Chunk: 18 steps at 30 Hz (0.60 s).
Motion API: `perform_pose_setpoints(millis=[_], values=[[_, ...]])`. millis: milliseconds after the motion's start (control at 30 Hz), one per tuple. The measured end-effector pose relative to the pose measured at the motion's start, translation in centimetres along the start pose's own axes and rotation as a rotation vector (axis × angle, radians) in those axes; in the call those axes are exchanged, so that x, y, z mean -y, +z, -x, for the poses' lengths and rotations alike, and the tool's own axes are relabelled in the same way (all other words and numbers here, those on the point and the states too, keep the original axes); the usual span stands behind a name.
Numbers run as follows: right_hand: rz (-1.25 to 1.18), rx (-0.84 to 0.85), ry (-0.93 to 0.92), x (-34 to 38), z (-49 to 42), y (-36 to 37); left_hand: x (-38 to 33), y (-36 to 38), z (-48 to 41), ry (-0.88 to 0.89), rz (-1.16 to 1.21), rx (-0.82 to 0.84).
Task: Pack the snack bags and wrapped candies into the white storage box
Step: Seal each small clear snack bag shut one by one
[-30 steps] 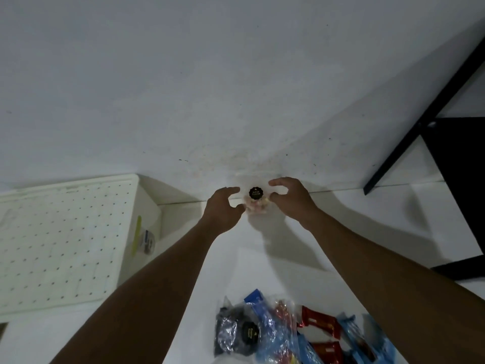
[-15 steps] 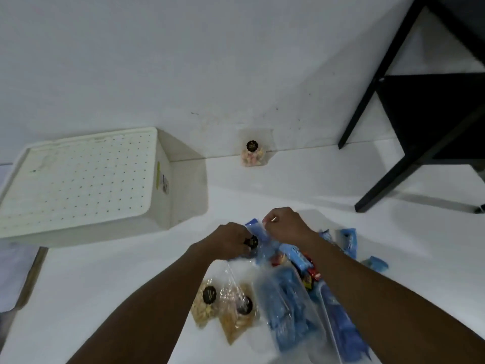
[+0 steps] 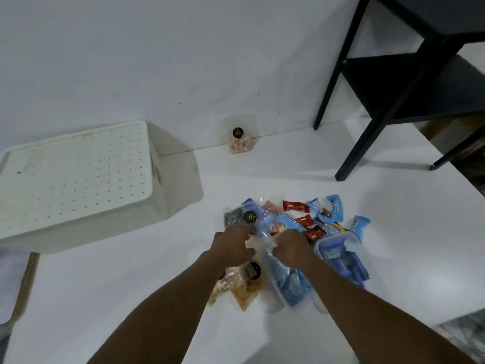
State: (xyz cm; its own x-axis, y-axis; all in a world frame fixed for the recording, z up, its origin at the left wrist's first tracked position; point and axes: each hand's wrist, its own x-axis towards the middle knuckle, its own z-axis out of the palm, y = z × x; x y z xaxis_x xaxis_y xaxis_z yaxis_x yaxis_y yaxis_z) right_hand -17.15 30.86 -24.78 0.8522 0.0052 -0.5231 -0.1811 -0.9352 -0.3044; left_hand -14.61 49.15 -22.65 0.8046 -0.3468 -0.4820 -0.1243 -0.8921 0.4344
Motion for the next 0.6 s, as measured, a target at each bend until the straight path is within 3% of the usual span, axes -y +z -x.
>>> perform_pose_setpoints(millis=[300,600], values=[[-0.362,0.041,-0.111,1.9,1.4,-4.2,0.5,-4.0,0.5,0.105,0.346,-0.106],[-0.487,0.083,-0.208,6.4,2.9,-13.4,0.6,-12.3,2.3,0.205,0.71,-0.07]])
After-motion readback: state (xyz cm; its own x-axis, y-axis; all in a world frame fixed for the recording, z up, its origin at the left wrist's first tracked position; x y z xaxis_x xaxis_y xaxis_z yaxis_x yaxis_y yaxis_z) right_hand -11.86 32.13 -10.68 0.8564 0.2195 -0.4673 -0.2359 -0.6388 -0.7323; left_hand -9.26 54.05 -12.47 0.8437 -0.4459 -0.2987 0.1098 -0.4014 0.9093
